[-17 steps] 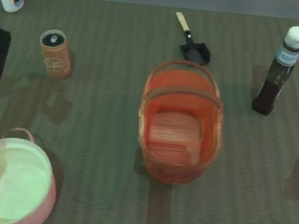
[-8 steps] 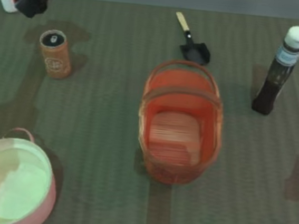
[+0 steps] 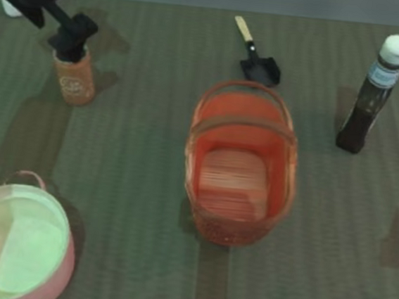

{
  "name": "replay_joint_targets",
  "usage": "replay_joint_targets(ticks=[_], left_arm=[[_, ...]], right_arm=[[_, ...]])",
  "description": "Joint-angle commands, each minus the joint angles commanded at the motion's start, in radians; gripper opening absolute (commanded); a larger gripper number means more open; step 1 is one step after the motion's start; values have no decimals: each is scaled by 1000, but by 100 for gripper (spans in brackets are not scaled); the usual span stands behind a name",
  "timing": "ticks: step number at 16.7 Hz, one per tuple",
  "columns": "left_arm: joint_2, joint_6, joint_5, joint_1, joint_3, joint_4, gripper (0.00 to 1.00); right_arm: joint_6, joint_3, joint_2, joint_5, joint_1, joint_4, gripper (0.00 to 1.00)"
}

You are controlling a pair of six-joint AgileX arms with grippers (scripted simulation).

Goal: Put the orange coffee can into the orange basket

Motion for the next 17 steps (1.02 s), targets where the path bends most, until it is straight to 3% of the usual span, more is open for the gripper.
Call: replay_joint_targets(ticks=[10, 17], left_arm=[[99, 25, -2, 4, 91, -51, 100], [86, 21, -3, -5, -108, 136, 100]], right_arm=[[0, 0, 0, 0, 0, 0, 100], [0, 0, 0, 0, 0, 0, 100]])
